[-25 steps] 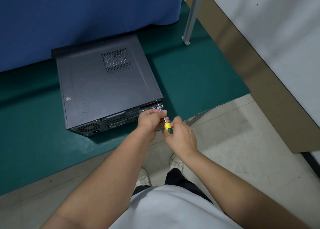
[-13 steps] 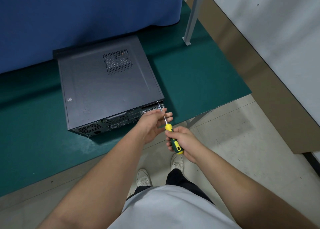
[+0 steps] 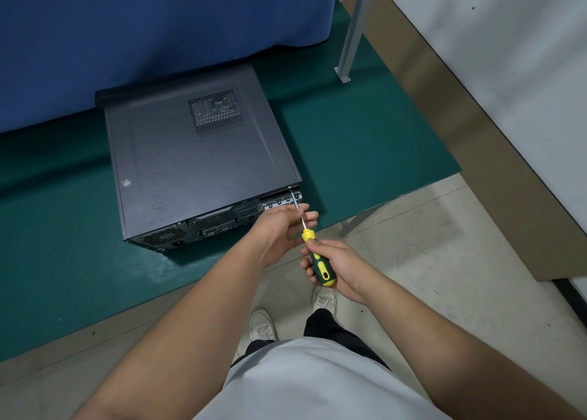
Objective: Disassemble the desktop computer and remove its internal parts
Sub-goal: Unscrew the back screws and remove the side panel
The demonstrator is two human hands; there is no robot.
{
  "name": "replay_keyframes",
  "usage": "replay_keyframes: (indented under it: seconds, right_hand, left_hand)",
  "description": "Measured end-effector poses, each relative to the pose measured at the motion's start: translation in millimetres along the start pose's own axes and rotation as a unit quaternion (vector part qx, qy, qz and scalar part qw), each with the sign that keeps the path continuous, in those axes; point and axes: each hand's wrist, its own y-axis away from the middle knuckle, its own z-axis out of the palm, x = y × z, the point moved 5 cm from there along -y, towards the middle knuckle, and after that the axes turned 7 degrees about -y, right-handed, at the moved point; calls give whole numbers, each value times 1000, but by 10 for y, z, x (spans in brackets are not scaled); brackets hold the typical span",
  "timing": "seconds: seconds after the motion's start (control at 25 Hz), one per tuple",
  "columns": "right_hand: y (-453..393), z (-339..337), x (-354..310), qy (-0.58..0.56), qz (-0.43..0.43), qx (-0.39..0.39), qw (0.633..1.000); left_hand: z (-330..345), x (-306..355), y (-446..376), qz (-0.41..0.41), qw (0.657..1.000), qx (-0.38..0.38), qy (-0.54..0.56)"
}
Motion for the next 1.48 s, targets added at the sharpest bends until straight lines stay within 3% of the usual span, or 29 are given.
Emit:
replay_keyframes:
  seconds: [0.12,0.24,0.4,0.52,0.76,0.92,1.04,1.24,1.48]
  right_hand:
    - [-42,21,-21,35,-32,39,998]
    - [-22,2,-3,10,-21,22,1000]
    - [58,-46,43,-38,43,-40,998]
    - [34,-46,27,-34,31,-23,999]
    - [9,49,54,-37,-5,3,999]
    - [62,24,102,-72,40,-36,996]
    - [52,-35,88,-56,32,-16,998]
    - [2,-8,19,13,-29,39,999]
    - [-13,-34,26,1,-38,56,998]
  left_hand:
    - [-37,-37,-11,-10,996,60,-61]
    - [-64,-36,-32,9,994,83,-65]
    - [-55,-11,10,29,999,21,-16]
    - [-45,-41,30,35,999,2,13]
    - [-30,-127,9,22,998,61,-26]
    - [-35,-84,34,13,1000,-3,-10]
    - [-38,-16,30,3,999,-26,-26]
    - [-32,215,-130,17,985,124,119]
    - [14,173,-183,19,964,211,163]
